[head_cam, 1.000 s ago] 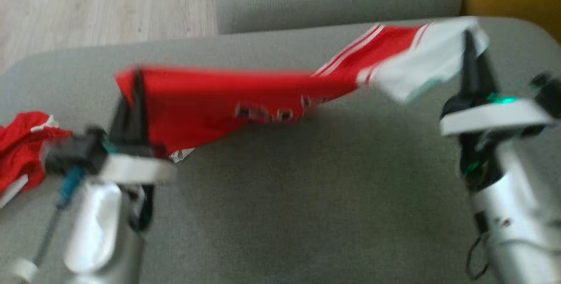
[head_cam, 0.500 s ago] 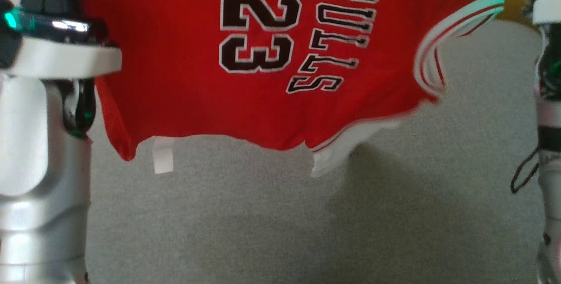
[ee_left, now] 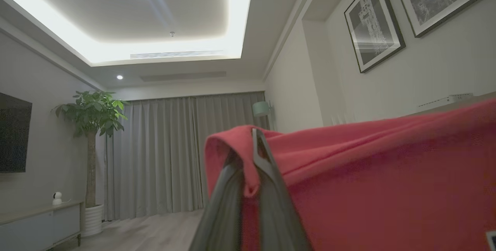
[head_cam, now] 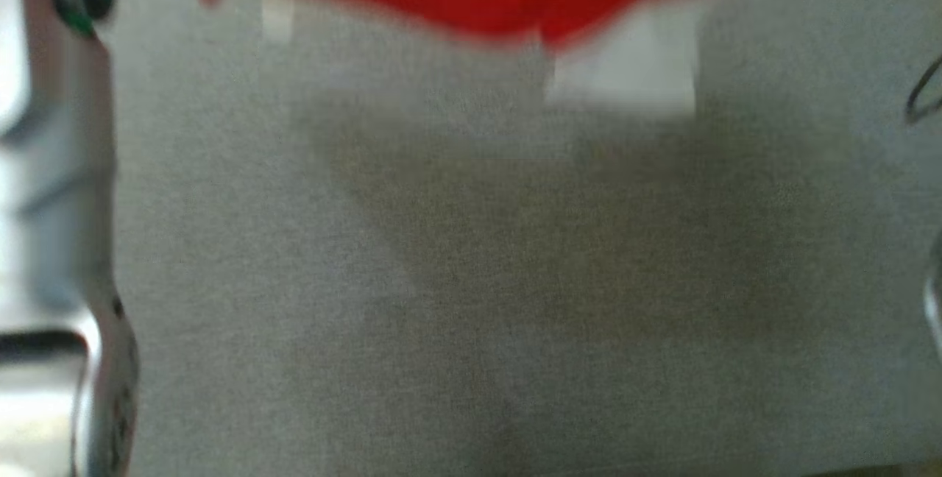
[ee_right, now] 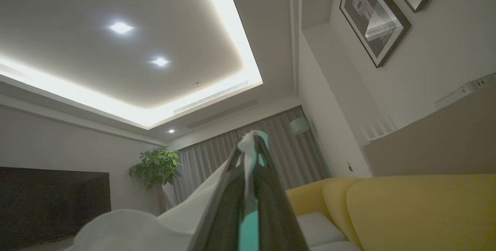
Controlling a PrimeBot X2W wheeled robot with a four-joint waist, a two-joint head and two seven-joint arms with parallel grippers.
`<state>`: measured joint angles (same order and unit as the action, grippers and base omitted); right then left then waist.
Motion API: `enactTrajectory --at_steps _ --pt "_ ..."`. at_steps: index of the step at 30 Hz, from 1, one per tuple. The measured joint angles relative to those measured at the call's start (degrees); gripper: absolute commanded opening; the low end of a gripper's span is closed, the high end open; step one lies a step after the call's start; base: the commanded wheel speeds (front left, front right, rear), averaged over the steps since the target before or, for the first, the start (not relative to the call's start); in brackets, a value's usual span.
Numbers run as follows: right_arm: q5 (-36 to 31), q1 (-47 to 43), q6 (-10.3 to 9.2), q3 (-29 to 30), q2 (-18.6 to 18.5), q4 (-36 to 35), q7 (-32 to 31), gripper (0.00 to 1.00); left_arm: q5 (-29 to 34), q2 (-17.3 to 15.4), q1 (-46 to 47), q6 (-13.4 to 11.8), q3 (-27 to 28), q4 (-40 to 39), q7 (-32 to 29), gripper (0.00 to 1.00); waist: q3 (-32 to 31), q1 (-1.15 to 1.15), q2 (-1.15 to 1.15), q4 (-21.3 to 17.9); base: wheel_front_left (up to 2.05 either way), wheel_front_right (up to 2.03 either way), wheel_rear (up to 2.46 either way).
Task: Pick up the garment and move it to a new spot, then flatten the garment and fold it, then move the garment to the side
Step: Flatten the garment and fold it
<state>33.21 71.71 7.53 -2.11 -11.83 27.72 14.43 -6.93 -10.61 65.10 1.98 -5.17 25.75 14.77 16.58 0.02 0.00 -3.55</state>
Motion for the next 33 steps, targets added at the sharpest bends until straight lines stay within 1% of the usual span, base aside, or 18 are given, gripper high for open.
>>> enactTrajectory --at_steps 3,5,9,11,14,18,21,24,27,30,33 --pt "-0.64 5.34 0.00 3.05 0.35 0.90 0.27 0.00 0.54 0.33 4.94 -0.48 1.03 -0.25 0.02 0.00 2.57 0.00 0.00 -0.39 0.00 0.00 0.00" --pt "-1.65 6.78 0.00 3.49 0.19 1.26 0.31 0.00 0.40 0.66 6.20 -0.63 1.82 -0.29 0.10 0.00 3.93 -0.01 0.00 -0.58 0.00 0.00 0.00" --pt "-0.97 5.89 0.00 3.10 0.37 3.19 0.45 0.00 0.35 1.03 4.71 -0.38 2.34 0.58 0.19 0.00 5.28 0.00 0.00 -1.10 0.00 0.00 0.00" --pt "0.89 3.31 0.00 2.18 0.54 4.47 0.45 0.00 -0.38 1.71 1.23 -0.15 3.72 1.86 0.18 0.00 5.82 -0.02 0.00 -1.62 0.00 0.00 0.00" --pt "4.30 -3.81 0.00 -0.70 0.56 5.08 0.44 0.00 -2.30 3.25 -6.45 0.54 5.91 3.10 0.16 0.00 6.16 -0.01 0.00 -2.47 0.00 0.00 0.00" --pt "9.93 -17.13 0.00 -3.94 0.65 4.13 0.36 0.00 -4.36 5.54 -17.78 2.45 8.77 5.54 0.10 0.00 5.82 -0.02 0.00 -3.41 0.00 0.00 0.00" --pt "13.78 -27.13 0.00 -5.78 0.85 2.71 0.35 0.00 -5.22 7.42 -26.13 3.47 10.29 7.11 0.09 0.00 4.80 -0.04 0.00 -3.99 0.00 0.00 0.00" --pt "16.89 -35.79 0.00 -7.15 1.22 1.94 0.34 0.00 -6.15 8.61 -33.42 4.10 11.49 8.40 0.05 0.00 3.52 -0.03 0.00 -4.55 0.00 0.00 0.00" --pt "18.41 -42.67 0.00 -8.35 1.71 0.76 0.23 0.00 -6.72 9.09 -38.33 4.68 12.36 9.07 -0.08 0.00 1.97 -0.04 0.00 -4.89 0.00 0.00 0.00" --pt "19.15 -47.43 0.00 -9.21 1.91 0.36 0.21 0.00 -7.36 9.24 -41.80 5.09 13.07 8.90 -0.08 0.00 0.20 -0.04 0.00 -5.10 0.00 0.00 0.00" --pt "20.01 -51.18 0.00 -9.26 2.11 0.20 0.20 0.00 -10.34 9.26 -45.31 5.10 12.58 8.86 -0.08 0.00 -1.80 -0.04 0.00 -5.20 0.00 0.00 0.00"
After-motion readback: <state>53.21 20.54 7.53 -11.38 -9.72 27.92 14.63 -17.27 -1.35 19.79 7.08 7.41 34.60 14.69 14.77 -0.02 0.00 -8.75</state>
